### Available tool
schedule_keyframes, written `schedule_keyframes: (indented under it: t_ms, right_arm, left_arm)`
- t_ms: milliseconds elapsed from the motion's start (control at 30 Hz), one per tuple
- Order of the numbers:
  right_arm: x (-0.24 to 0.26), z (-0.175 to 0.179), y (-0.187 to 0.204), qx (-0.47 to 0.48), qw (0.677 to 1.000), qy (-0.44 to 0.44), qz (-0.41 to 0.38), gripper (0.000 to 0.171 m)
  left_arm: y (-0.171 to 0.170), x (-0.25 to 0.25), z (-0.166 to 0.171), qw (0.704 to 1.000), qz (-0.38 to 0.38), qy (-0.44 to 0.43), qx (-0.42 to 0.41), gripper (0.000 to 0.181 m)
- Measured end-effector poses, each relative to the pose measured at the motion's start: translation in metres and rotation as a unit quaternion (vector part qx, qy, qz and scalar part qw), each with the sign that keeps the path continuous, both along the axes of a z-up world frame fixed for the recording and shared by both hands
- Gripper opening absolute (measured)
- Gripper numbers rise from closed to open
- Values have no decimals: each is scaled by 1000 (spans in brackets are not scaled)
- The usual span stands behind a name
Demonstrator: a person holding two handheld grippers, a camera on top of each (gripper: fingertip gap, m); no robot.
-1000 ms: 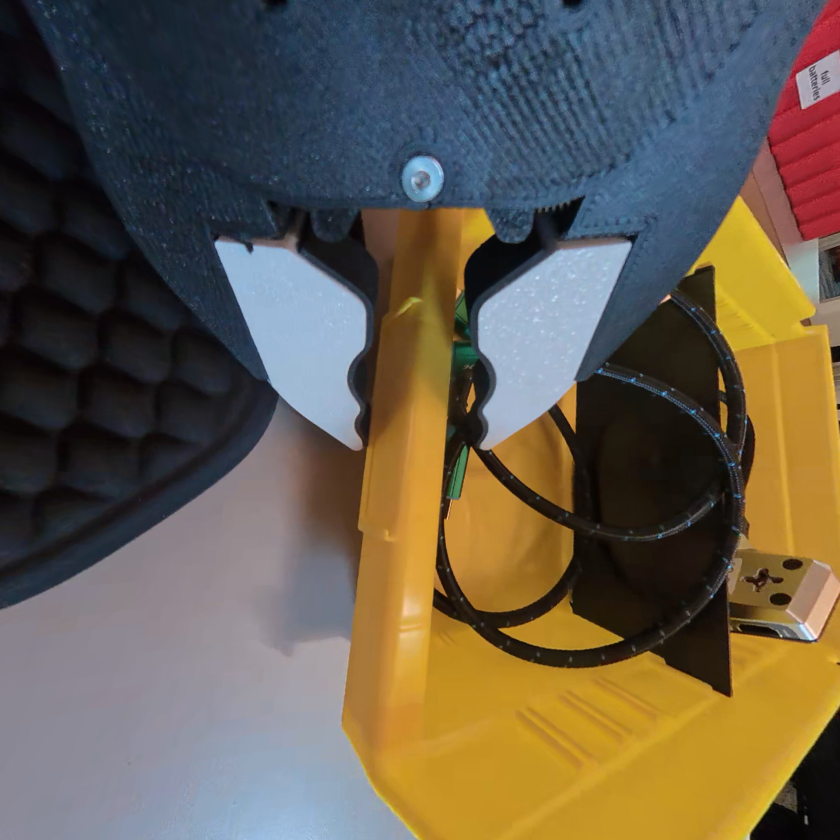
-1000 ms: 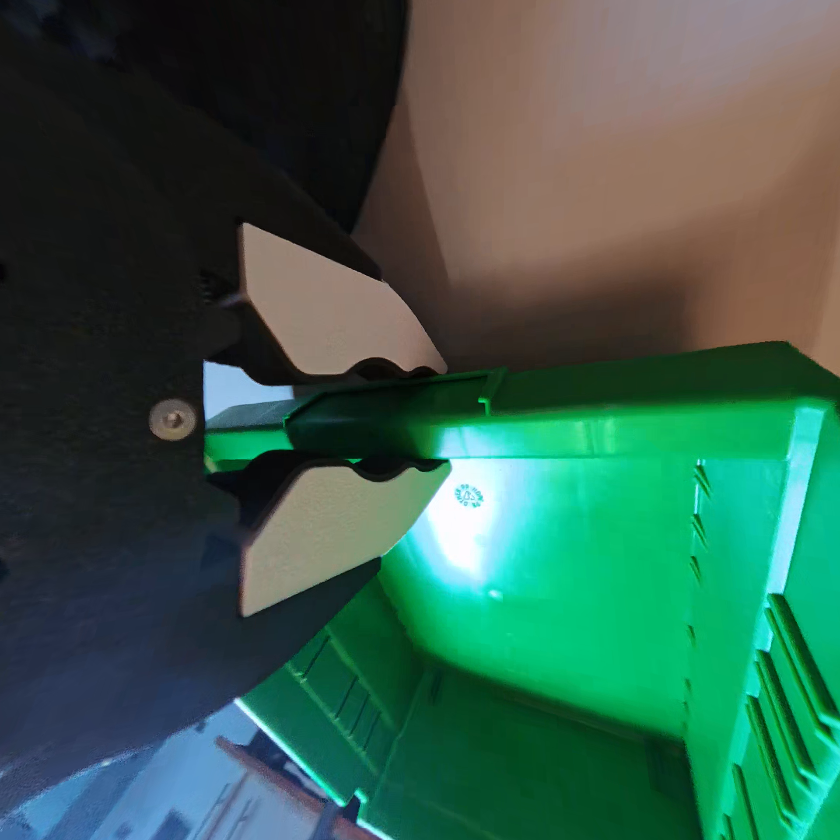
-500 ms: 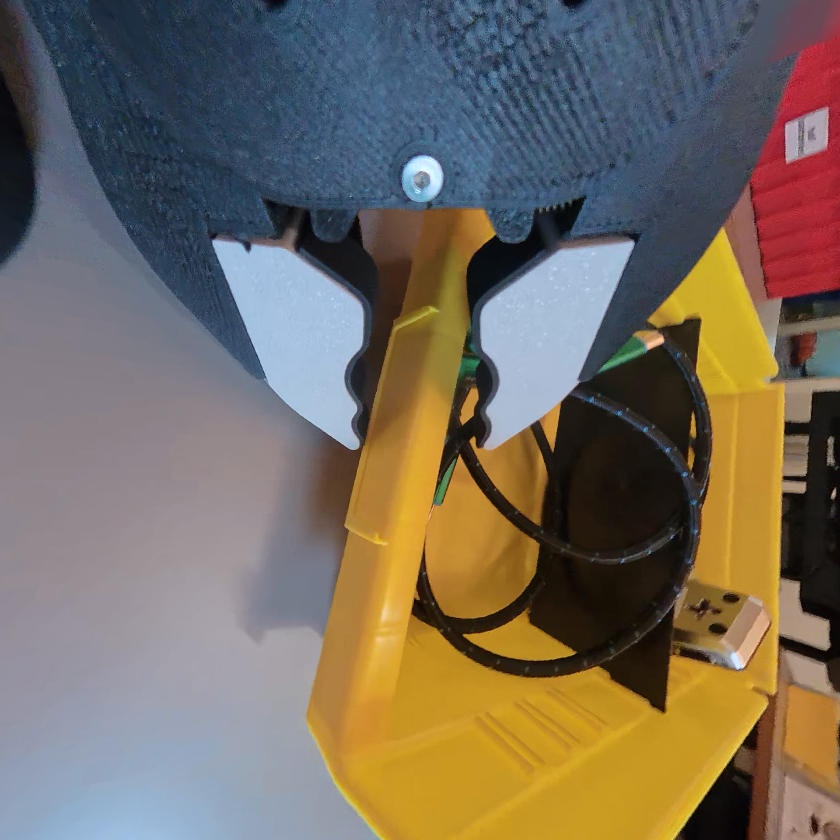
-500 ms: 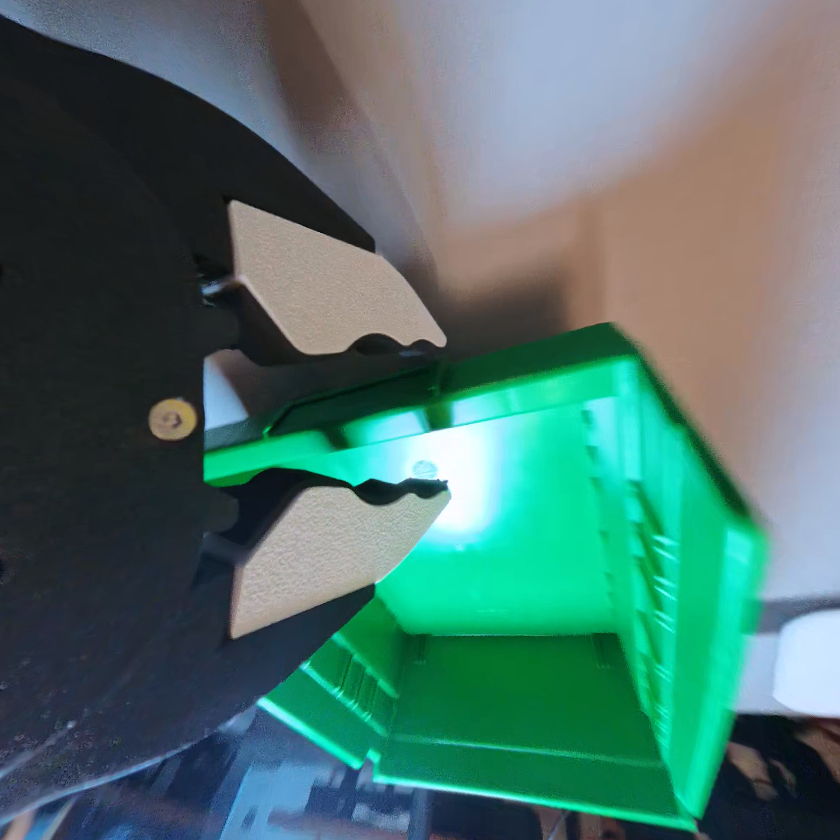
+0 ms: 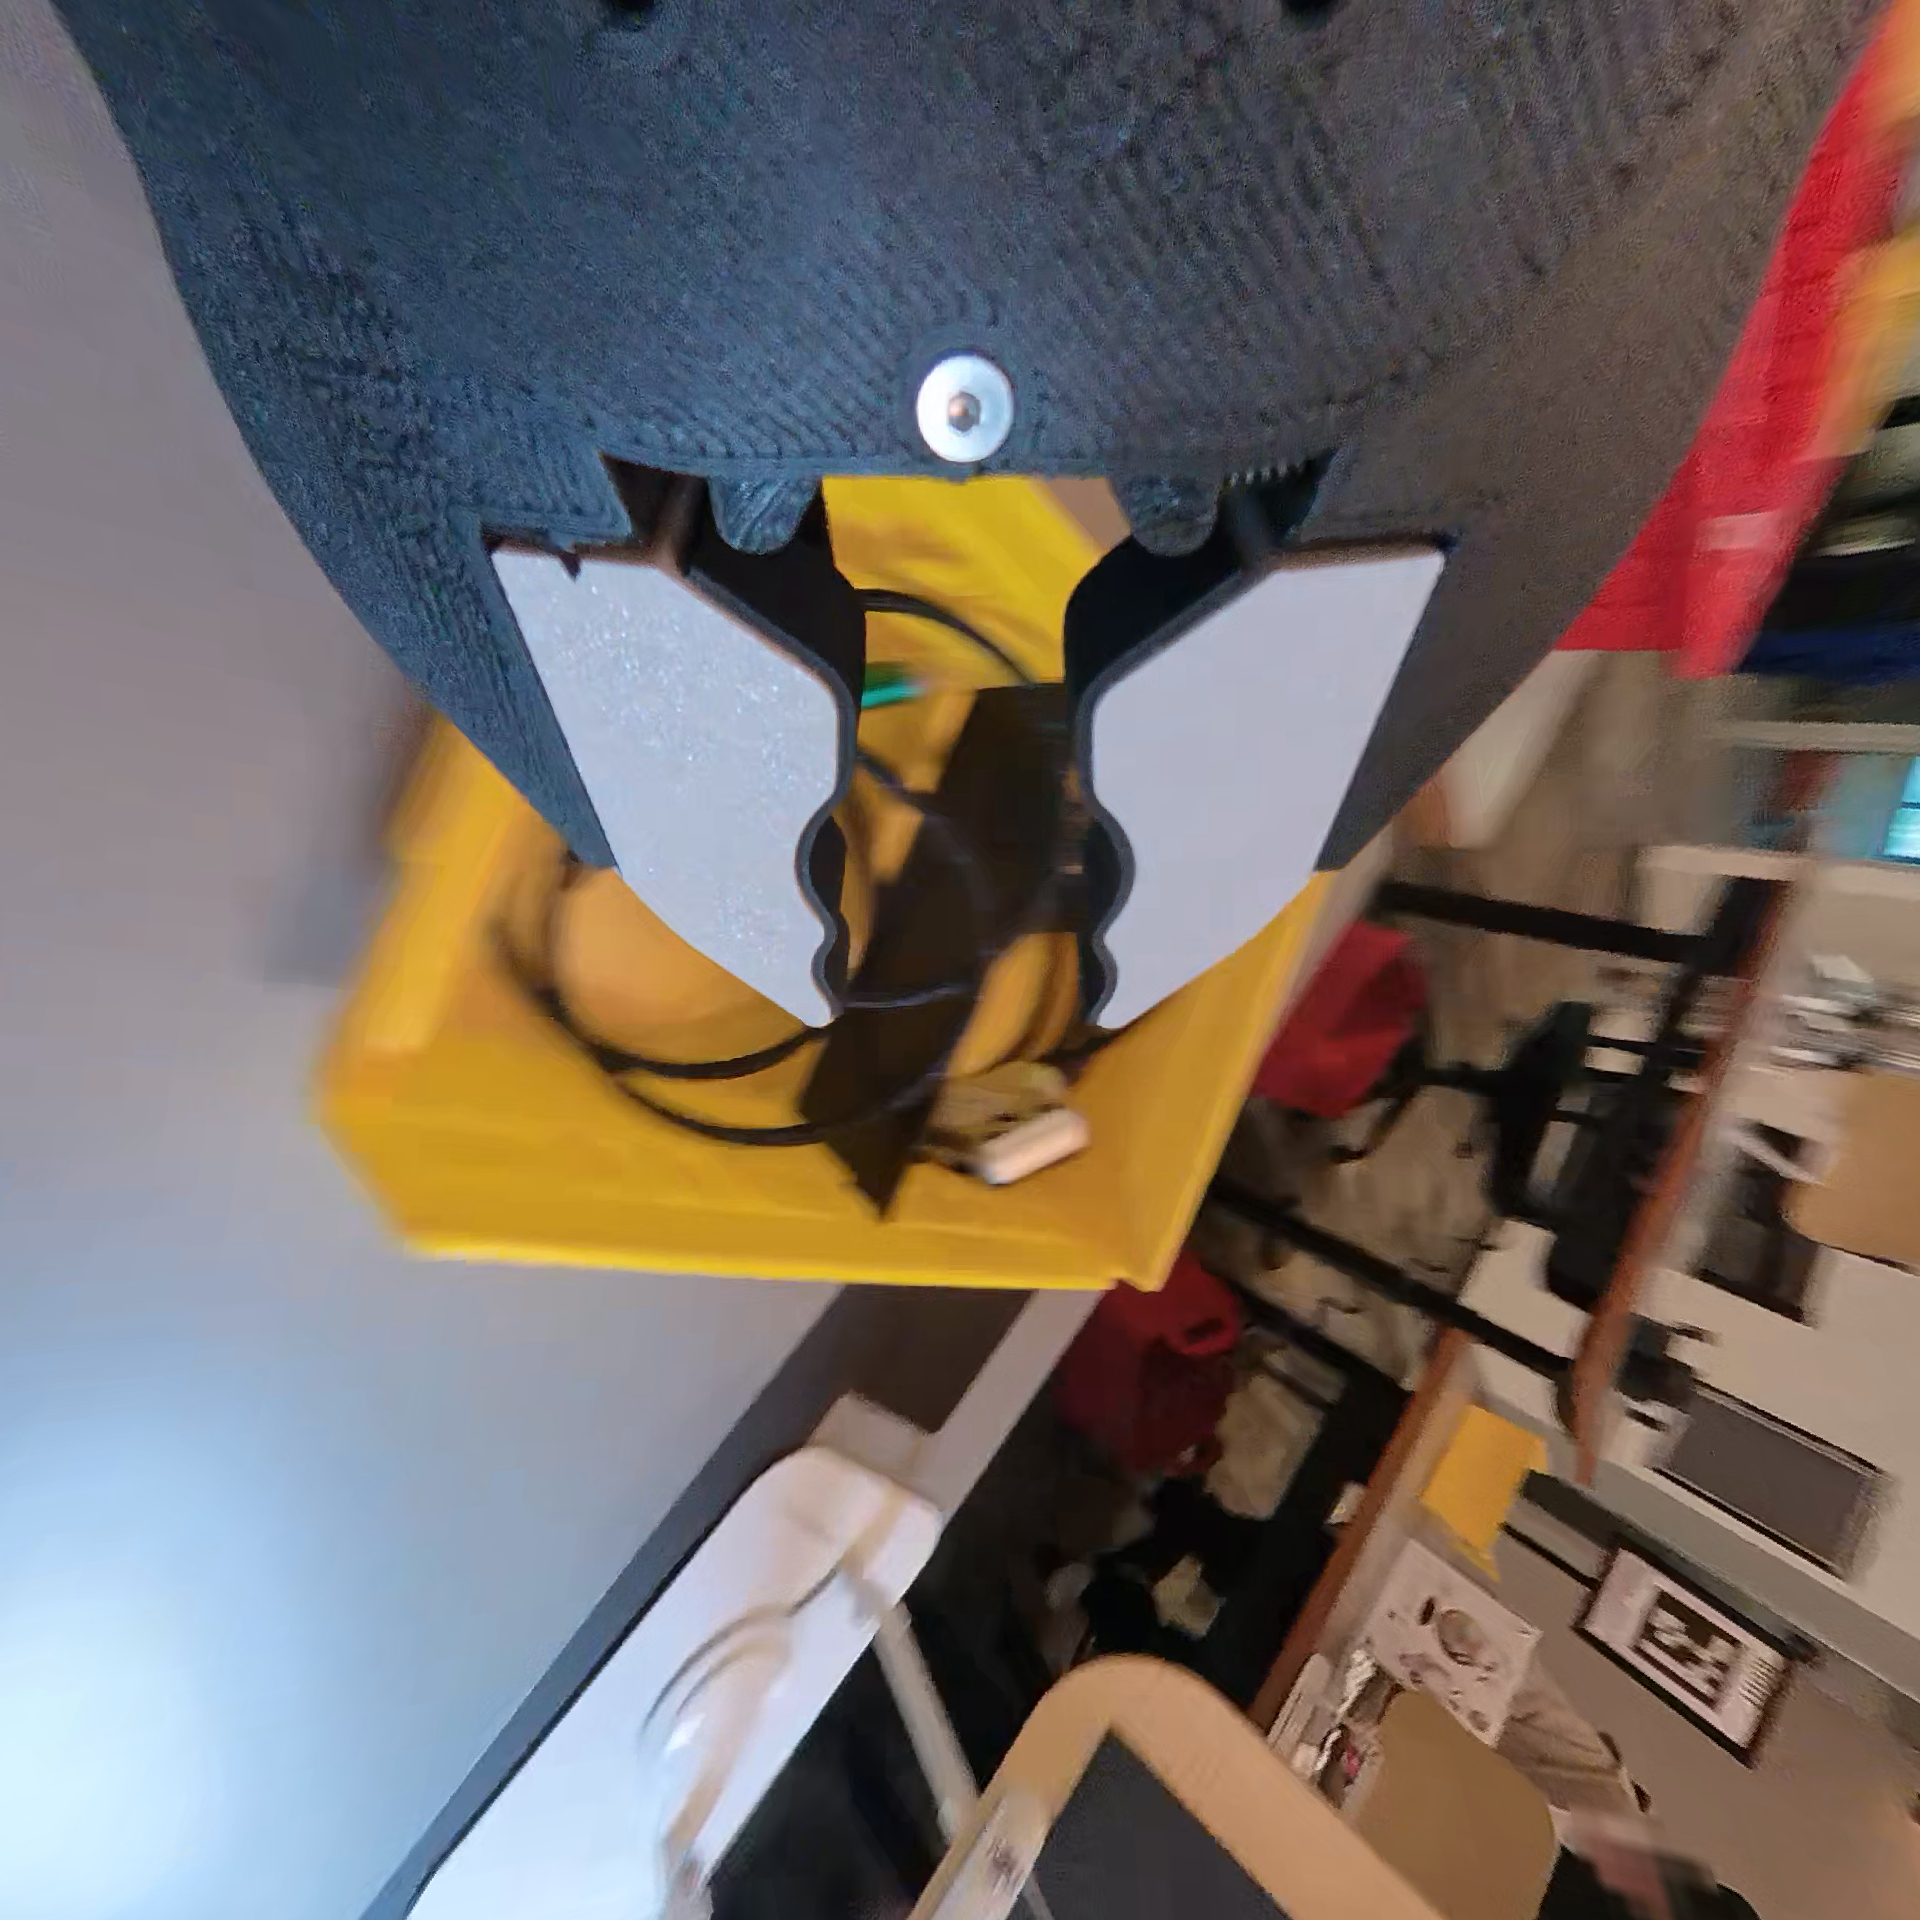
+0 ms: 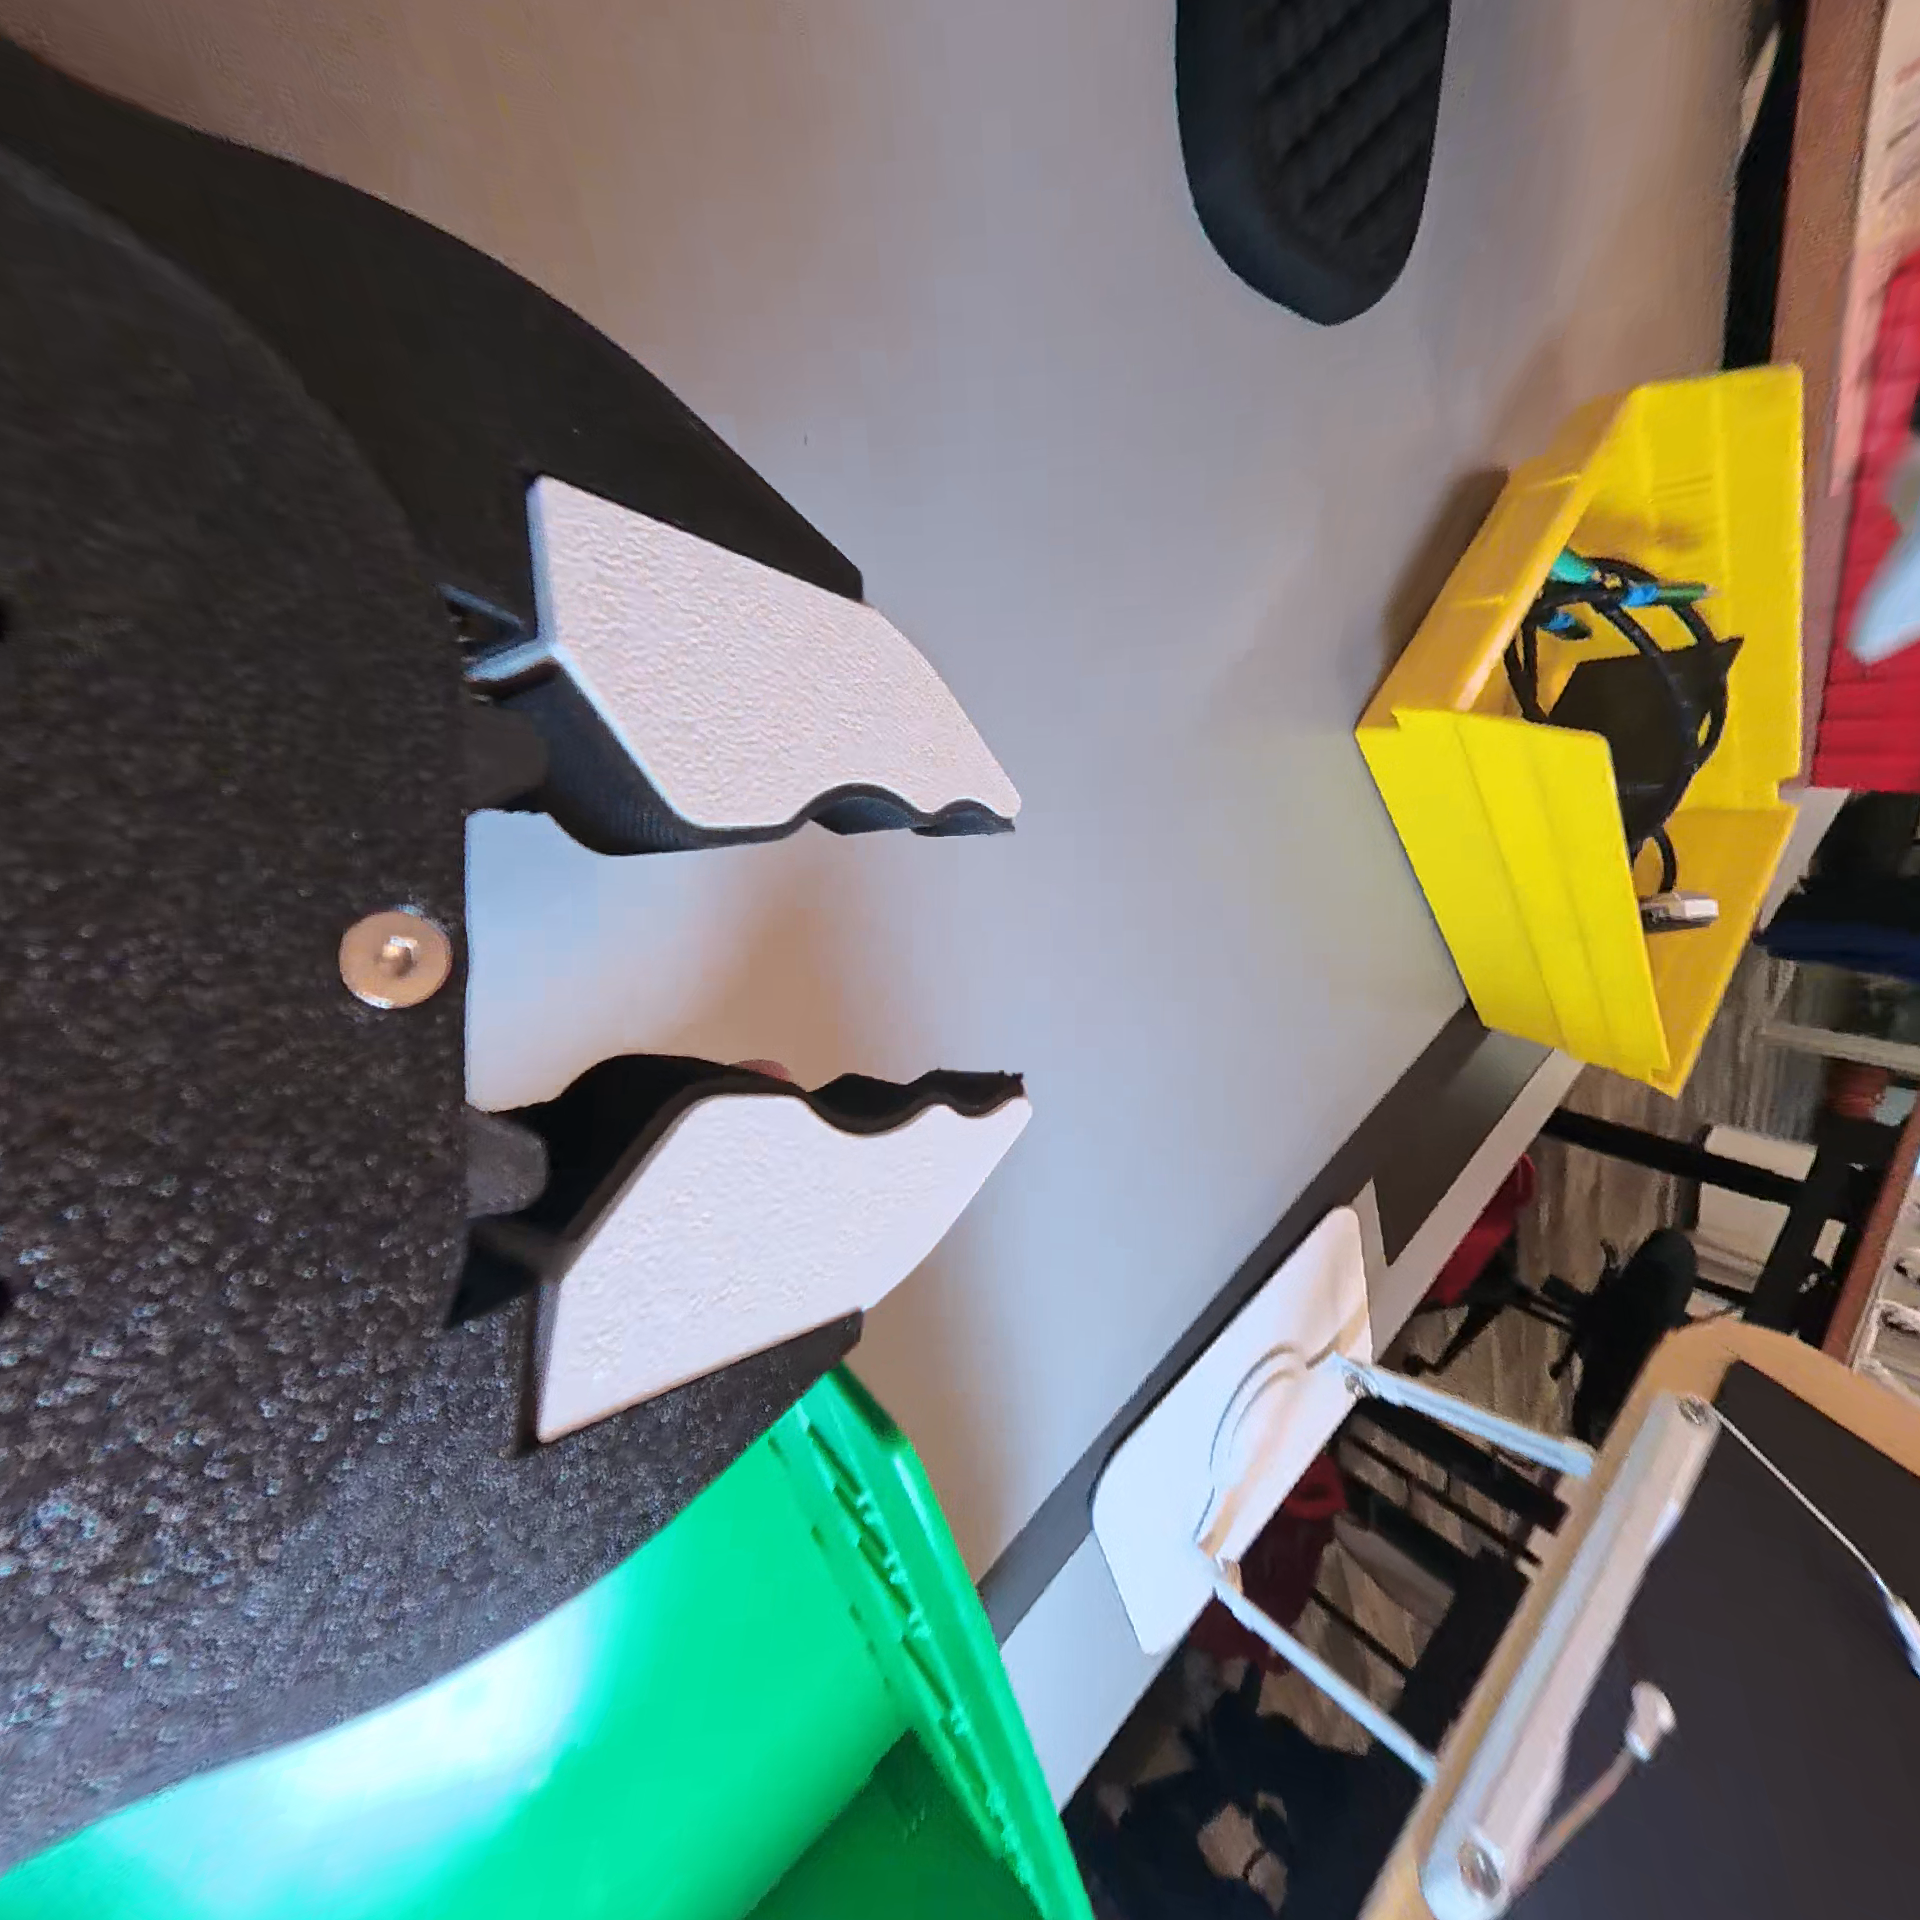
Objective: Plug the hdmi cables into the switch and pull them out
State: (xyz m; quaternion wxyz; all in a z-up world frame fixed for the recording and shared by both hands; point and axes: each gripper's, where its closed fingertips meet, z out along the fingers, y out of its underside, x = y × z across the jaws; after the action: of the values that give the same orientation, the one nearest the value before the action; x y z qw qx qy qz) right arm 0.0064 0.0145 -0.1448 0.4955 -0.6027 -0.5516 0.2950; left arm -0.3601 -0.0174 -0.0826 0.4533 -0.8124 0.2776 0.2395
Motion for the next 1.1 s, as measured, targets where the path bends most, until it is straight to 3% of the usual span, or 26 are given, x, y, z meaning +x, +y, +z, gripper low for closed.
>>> schedule_keyframes:
  t_ms: [100, 200, 367, 500, 567, 667, 767, 900, 1100]
  right_arm:
    - [-4, -10, -7, -13, 1000, -6, 21, 42]
    - [-6, -17, -13, -13, 999, -3, 34, 40]
    - [-5, -18, -26, -12, 998, 7, 66, 40]
    - [-5, -16, -28, -35, 995, 28, 84, 40]
    - [-4, -18, -28, -44, 995, 30, 89, 39]
    - [1, -17, -29, -44, 994, 35, 92, 38]
    - [2, -9, -33, -38, 993, 55, 101, 37]
    - [-2, 0, -37, -41, 991, 73, 108, 36]
    - [-10, 26, -40, -35, 988, 107, 105, 36]
  left_arm:
    - [39, -38, 6, 977, -15, 198, -83, 43]
    - [71, -56, -15, 933, -78, 296, -187, 43]
    - [103, -64, -62, 889, -165, 309, -296, 42]
    - [122, -66, -97, 886, -183, 269, -330, 33]
    - [130, -66, -99, 897, -182, 242, -323, 37]
    - [125, -78, -89, 895, -174, 246, -328, 28]
    - [117, -83, -44, 923, -150, 206, -288, 23]
    - [102, -83, 53, 967, -123, 137, -175, 22]
    - [55, -22, 207, 982, -170, 84, 25, 22]
